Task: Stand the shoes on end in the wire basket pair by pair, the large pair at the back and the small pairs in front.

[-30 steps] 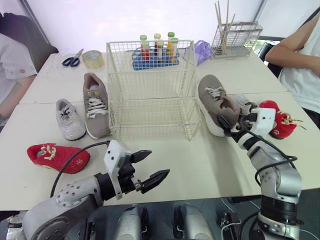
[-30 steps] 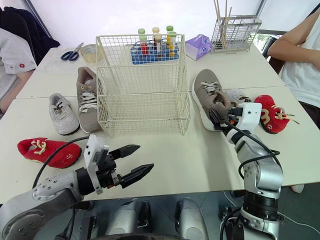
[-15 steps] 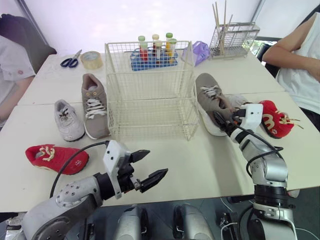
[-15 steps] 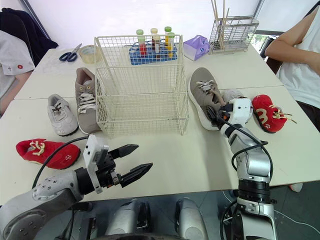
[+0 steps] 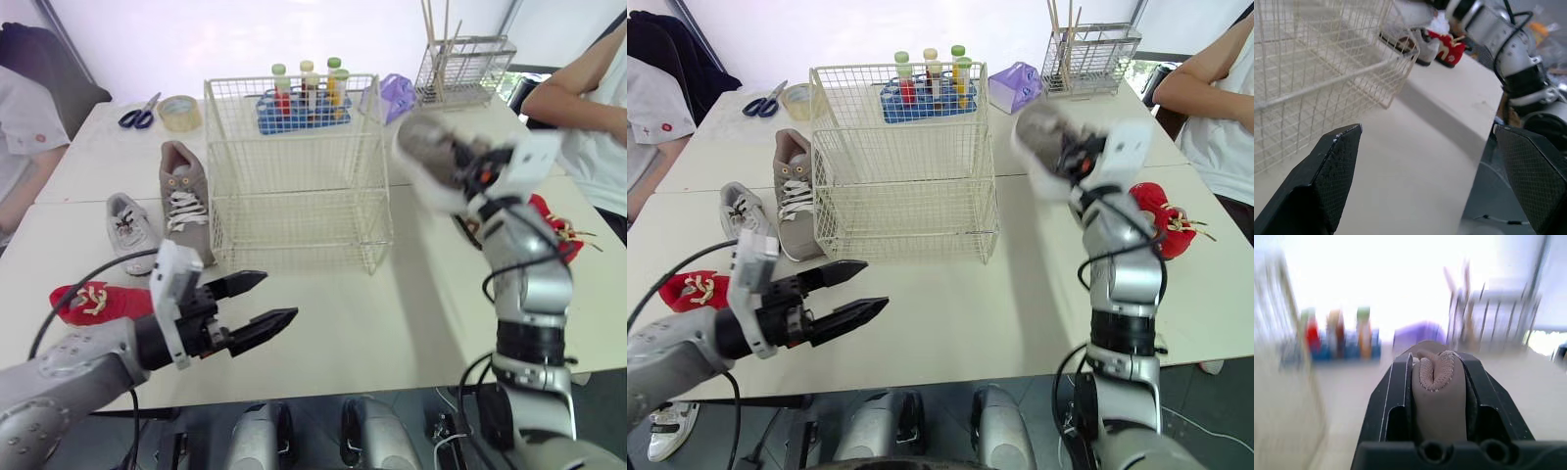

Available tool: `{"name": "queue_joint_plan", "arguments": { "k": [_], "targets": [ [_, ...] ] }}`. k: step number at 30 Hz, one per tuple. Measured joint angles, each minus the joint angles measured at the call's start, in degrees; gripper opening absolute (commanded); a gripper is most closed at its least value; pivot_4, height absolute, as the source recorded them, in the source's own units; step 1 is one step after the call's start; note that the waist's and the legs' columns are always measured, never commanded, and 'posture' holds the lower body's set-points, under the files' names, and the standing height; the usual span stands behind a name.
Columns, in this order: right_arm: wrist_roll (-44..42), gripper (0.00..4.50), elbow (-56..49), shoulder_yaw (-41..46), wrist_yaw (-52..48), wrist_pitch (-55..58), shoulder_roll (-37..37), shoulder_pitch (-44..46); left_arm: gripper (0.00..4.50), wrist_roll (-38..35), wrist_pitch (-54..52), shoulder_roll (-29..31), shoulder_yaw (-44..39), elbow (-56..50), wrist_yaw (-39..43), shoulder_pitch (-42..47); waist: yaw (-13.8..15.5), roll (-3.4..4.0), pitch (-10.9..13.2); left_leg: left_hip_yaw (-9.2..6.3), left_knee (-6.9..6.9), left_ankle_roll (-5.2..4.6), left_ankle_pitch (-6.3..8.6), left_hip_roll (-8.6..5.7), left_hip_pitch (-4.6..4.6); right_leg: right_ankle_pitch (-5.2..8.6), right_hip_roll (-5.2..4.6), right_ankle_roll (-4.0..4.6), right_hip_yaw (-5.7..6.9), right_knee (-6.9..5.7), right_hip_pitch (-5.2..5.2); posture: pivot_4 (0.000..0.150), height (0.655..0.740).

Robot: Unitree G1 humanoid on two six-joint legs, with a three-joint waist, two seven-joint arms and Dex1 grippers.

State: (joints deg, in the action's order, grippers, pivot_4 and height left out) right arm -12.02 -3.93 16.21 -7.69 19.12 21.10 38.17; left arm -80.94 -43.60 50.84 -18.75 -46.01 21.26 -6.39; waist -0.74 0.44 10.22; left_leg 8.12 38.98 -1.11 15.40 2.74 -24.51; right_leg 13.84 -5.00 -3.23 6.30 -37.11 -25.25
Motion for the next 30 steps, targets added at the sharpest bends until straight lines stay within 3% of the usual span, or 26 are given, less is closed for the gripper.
{"name": "queue_joint_plan", "arguments": {
  "k": [4, 8, 13, 17, 23, 27, 30],
  "targets": [
    [0.4, 1.15, 7.7, 0.6, -0.9, -6.5, 5.0, 12.8, 4.50, -4.4, -0.8, 3.9, -4.1, 1.6, 0.2, 0.1, -0.1, 0.00, 0.0, 0.06, 0.02, -0.01, 0.00, -0.01, 0.01, 0.00, 0.00, -0.01, 0.02, 0.03, 0.02, 0.150, 0.7400],
    [-0.7, 1.15, 14.8, 1.2, -6.9, -12.6, 9.1, 19.9, 4.50, -7.4, -1.0, 5.4, -7.6, 1.7, -0.1, -1.4, -0.2, -0.01, 0.0, 0.08, 0.01, -0.02, 0.01, -0.01, 0.03, 0.00, 0.00, -0.02, 0.02, 0.08, 0.05, 0.150, 0.7400],
    [-10.5, 1.15, 26.5, -1.3, -31.0, -12.0, 11.5, 33.3, 4.50, -11.4, -2.7, 8.2, -18.2, 3.5, 0.4, -5.5, -1.6, 0.31, 0.5, 0.16, -0.10, 0.03, -0.03, 0.06, 0.03, 0.00, 0.05, 0.00, -0.04, -0.03, -0.10, 0.150, 0.7400],
    [-20.5, 1.15, 26.8, -1.7, -47.3, -7.9, 11.8, 43.0, 4.50, -12.7, -5.0, 9.9, -27.4, 7.7, 2.5, -7.1, -1.7, 0.26, 0.5, 0.14, -0.27, 0.08, -0.06, 0.12, 0.04, 0.09, 0.12, 0.03, 0.00, 0.05, -0.12, 0.150, 0.7400],
    [-29.1, 1.15, 28.7, -2.8, -65.9, 0.7, 13.2, 45.7, 4.50, -13.0, -10.3, 11.7, -40.2, 15.7, 7.8, -9.7, -1.4, -0.03, 0.5, 0.20, 0.00, -0.13, 0.10, 0.01, 0.02, 0.08, -0.10, 0.03, 0.06, 0.11, 0.01, 0.150, 0.7400],
    [-30.0, 1.15, 32.7, -4.5, -76.3, 5.2, 13.9, 46.9, 4.50, -12.8, -16.7, 13.8, -51.0, 25.2, 14.6, -12.4, -1.8, 0.02, 0.5, 0.29, -0.06, -0.12, 0.11, 0.02, 0.02, 0.08, -0.13, 0.03, 0.05, 0.04, -0.10, 0.150, 0.7400],
    [-30.0, 1.15, 35.0, -6.0, -81.3, 6.1, 14.0, 48.5, 4.50, -10.8, -20.0, 15.1, -53.7, 30.1, 19.1, -13.1, -1.8, 0.01, 0.5, 0.30, -0.14, -0.02, 0.05, 0.07, 0.02, 0.08, -0.09, 0.03, 0.06, 0.01, -0.15, 0.150, 0.7400]
  ]
}}
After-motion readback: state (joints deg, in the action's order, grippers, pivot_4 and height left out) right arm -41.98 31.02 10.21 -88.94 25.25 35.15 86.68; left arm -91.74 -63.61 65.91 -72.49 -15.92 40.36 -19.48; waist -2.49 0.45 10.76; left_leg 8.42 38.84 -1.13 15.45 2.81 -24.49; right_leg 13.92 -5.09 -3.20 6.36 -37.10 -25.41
